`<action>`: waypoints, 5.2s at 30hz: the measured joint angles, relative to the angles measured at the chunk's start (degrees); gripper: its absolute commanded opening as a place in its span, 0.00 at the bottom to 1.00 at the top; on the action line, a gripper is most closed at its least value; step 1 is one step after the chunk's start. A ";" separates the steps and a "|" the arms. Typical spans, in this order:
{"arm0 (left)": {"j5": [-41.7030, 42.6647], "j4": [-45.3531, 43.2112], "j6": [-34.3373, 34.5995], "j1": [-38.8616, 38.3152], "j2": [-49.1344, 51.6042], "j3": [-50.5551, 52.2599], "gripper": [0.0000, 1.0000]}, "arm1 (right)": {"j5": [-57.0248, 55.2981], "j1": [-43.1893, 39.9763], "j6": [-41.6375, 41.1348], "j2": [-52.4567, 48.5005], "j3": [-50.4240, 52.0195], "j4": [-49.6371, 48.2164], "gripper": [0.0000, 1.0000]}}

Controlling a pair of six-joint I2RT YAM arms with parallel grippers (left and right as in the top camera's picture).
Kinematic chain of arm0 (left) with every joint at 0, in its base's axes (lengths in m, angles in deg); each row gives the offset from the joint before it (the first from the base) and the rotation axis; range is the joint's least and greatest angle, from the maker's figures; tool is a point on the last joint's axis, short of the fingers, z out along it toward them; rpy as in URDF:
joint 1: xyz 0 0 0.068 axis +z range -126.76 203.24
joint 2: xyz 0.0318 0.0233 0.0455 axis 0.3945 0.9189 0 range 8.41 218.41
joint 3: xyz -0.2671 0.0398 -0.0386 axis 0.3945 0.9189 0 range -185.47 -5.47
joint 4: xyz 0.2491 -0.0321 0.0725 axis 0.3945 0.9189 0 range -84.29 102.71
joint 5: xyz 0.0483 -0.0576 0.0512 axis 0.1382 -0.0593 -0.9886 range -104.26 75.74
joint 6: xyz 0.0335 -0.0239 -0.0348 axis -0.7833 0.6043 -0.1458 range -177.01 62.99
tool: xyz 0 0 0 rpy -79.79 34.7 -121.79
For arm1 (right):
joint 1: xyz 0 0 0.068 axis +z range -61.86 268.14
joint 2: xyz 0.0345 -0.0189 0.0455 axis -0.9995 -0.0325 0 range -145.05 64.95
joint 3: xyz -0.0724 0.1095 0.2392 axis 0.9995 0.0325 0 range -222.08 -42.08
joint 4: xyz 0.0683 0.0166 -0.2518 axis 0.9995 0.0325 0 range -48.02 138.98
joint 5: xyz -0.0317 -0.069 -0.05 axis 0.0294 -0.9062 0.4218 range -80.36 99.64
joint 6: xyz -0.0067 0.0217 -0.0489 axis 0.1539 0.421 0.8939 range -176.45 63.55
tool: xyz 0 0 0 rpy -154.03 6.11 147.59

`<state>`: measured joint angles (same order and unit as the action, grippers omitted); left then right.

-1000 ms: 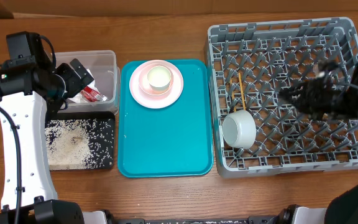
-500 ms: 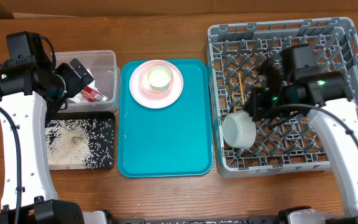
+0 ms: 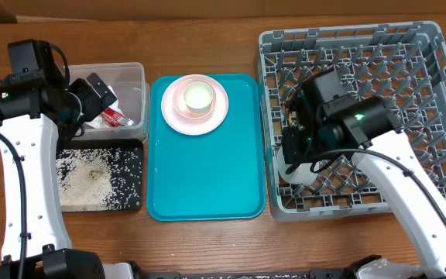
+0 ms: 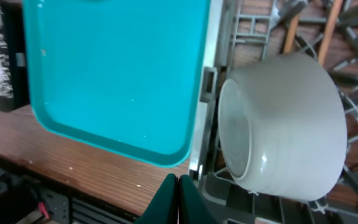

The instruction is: Sort waste into correct bins and load items into the dishwasher

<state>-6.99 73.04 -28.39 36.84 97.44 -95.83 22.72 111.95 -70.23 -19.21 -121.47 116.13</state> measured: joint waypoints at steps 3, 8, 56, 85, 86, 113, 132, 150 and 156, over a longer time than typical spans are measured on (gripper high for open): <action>0.00 0.00 0.00 0.00 0.00 0.00 1.00 | -2.10 0.33 -1.62 -0.02 1.36 0.00 0.04; 0.00 -0.02 0.00 0.00 0.00 0.00 1.00 | -4.94 0.33 -3.23 -0.04 3.69 0.04 0.04; 0.00 -0.02 0.00 0.00 0.00 0.00 1.00 | -16.81 0.33 -12.00 -0.83 9.79 -7.04 0.04; 0.00 -0.02 0.00 0.00 0.00 0.00 1.00 | -6.40 0.33 -12.22 -0.87 9.81 -13.49 0.44; 0.00 -0.02 0.00 0.00 0.00 0.00 1.00 | -4.94 0.33 -12.13 -0.87 9.81 -13.94 0.43; 0.04 0.02 0.00 0.00 0.00 0.00 1.00 | -1.99 4.09 -0.92 -14.34 -26.91 -1.38 0.43; 0.00 0.00 0.00 0.00 0.00 0.00 1.00 | -11.43 14.91 9.29 -43.76 -41.51 -25.11 0.35; 0.00 0.00 0.00 0.00 0.00 0.00 1.00 | -11.61 16.72 9.35 -48.70 -41.27 -24.41 0.32; 0.00 0.00 0.00 0.00 0.00 0.00 1.00 | -11.91 16.72 9.40 -48.70 -40.92 -24.61 0.22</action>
<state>-6.99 73.04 -28.39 36.84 97.44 -95.83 10.81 128.67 -60.83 -67.91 -162.39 91.52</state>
